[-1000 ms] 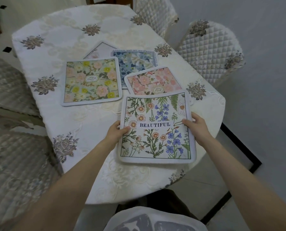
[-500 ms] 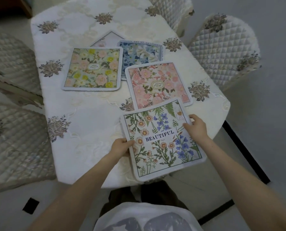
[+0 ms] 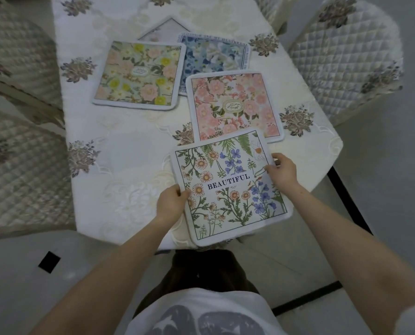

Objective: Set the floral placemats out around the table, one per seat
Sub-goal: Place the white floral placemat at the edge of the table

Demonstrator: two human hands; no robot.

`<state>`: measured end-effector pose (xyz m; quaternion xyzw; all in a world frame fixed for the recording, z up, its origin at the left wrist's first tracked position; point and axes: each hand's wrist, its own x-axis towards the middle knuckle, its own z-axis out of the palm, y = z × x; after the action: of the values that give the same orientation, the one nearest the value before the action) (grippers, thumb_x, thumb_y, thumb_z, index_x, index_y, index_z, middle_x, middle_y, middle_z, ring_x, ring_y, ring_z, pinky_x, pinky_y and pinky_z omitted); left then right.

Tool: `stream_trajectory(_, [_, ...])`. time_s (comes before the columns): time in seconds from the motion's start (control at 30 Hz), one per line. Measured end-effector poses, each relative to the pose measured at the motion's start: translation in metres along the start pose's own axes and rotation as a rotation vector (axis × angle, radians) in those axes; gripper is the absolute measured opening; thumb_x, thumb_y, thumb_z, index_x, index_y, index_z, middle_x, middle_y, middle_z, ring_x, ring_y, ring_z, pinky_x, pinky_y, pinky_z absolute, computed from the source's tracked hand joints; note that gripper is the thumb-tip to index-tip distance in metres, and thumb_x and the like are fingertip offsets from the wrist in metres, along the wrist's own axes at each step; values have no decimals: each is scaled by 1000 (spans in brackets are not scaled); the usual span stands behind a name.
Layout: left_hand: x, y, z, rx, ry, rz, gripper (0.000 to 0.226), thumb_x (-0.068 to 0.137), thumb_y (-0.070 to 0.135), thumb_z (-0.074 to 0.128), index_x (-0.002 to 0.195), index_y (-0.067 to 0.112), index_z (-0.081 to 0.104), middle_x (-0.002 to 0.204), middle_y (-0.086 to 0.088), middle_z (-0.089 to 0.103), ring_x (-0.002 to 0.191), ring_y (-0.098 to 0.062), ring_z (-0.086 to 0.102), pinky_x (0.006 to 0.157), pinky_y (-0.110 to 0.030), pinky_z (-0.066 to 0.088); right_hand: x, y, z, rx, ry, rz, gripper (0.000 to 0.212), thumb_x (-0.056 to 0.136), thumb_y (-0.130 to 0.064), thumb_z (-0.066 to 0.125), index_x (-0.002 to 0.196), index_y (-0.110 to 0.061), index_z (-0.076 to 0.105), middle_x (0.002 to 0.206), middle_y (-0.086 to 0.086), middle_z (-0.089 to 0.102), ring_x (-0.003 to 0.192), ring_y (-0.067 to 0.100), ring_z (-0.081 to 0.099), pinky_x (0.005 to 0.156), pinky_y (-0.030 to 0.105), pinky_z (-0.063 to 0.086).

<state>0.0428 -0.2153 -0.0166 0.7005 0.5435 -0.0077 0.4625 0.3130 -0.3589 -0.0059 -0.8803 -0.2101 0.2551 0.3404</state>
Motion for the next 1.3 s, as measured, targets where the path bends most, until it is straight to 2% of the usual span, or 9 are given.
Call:
stream_trajectory(0.2, [8,-1,0,70,46,-8,23,89,32,57,81,11,56,77,-3,61,70,-21,57,57,-30,40,6,3,4,-29,-17,-8,24,86,-6,60,110,-5,61,105,12,66,85,19,56,73,25,39])
stream_trajectory(0.3, [3,-2,5,89,137,-8,26,84,30,64,83,12,46,83,-6,56,74,-23,54,55,-30,37,4,1,3,-171,-13,-48,34,86,-8,60,120,-4,55,114,15,61,102,30,57,77,30,42])
stream_trajectory(0.43, [-6,0,16,335,279,230,52,82,27,65,124,7,43,120,-15,48,110,-29,45,88,-39,43,-13,0,16,-473,25,-339,59,85,-7,58,140,-10,36,144,18,40,131,34,37,106,43,35])
stream_trajectory(0.53, [-6,0,23,559,146,461,68,88,39,57,145,16,28,149,-11,33,138,-28,28,112,-41,26,-28,4,37,-637,-116,-523,54,94,-28,47,145,-16,31,153,12,30,143,29,23,117,45,18])
stream_trajectory(0.63, [-4,-5,29,678,62,502,70,91,52,43,150,23,16,158,-8,17,146,-24,9,118,-41,9,-35,14,53,-747,-208,-518,59,96,-48,29,150,-26,17,158,4,18,147,24,8,119,46,6])
stream_trajectory(0.73, [-1,-7,30,689,49,492,70,92,54,39,150,25,14,158,-9,14,146,-24,7,118,-42,10,-36,18,58,-782,-212,-498,63,94,-55,23,150,-29,10,159,2,14,147,22,4,120,46,5])
stream_trajectory(1.03, [6,19,14,599,36,469,55,87,40,54,136,19,42,139,-12,42,128,-31,37,101,-42,35,-31,-8,47,-683,-250,-470,52,91,-44,46,138,-25,35,150,4,32,140,25,23,113,47,23])
stream_trajectory(1.17, [14,43,-6,368,130,525,43,91,32,55,129,12,51,120,-10,57,111,-29,49,91,-37,41,-29,-33,37,-532,-140,-496,42,95,-28,48,133,-13,45,136,8,50,123,26,46,100,41,41])
stream_trajectory(1.3, [26,69,-23,291,139,607,37,93,29,53,125,11,53,116,-8,59,109,-25,50,88,-34,42,-29,-54,25,-438,17,-497,41,94,-20,51,132,-7,47,131,12,54,119,28,50,97,41,44])
